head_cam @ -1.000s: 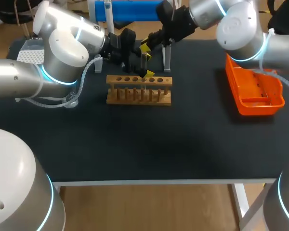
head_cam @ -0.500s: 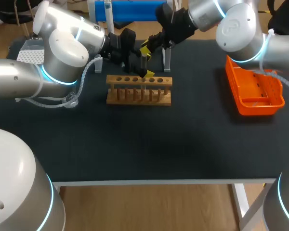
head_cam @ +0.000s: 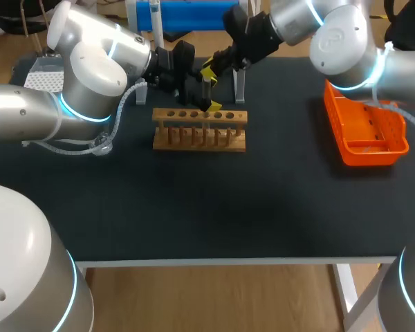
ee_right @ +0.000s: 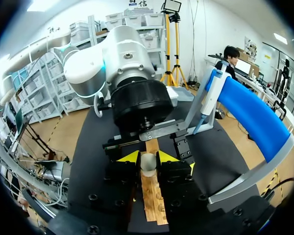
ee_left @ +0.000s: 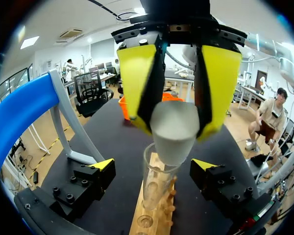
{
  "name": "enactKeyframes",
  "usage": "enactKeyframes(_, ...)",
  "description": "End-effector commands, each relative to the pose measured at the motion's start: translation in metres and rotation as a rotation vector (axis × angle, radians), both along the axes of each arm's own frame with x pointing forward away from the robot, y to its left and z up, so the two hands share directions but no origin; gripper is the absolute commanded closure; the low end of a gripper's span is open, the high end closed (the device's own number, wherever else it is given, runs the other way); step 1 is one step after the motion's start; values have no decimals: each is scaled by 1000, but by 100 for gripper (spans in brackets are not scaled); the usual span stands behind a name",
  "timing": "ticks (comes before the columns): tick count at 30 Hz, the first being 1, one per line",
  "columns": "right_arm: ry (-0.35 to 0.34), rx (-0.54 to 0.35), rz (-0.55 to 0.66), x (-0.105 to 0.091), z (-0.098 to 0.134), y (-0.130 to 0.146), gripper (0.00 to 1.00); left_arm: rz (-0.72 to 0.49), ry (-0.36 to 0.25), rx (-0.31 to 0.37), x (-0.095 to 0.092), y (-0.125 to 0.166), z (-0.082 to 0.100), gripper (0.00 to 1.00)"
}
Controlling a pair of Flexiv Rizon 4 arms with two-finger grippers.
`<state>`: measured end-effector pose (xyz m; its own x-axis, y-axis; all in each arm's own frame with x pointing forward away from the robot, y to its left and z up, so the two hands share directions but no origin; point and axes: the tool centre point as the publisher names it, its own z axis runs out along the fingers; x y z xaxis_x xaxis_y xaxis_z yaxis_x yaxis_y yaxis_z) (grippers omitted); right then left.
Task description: Invert the test tube, pick up the pipette, mount the tip to pipette, aspirate from beaker and dispense into the tube, eject the tip, return the pipette, and cap with the stopper.
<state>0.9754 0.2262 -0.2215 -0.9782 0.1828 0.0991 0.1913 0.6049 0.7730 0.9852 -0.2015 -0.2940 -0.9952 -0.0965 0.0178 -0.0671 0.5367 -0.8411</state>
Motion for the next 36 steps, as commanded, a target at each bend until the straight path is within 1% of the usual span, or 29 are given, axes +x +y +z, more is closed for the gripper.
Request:
enactKeyframes(1, 6, 1, -11, 0, 3, -3, 100, -2, 3, 3, 1, 0, 1, 0)
enactKeyframes(4, 20, 14, -21, -1, 5, -4, 100, -2, 3, 3, 1, 0, 1, 0)
enactKeyframes(14, 20, 19, -27, -4, 8, -4, 100, -2, 3, 3, 1, 0, 1, 0)
enactKeyframes(36, 3, -33, -23, -5, -10, -5, 100, -2, 3, 3, 1, 0, 1, 0)
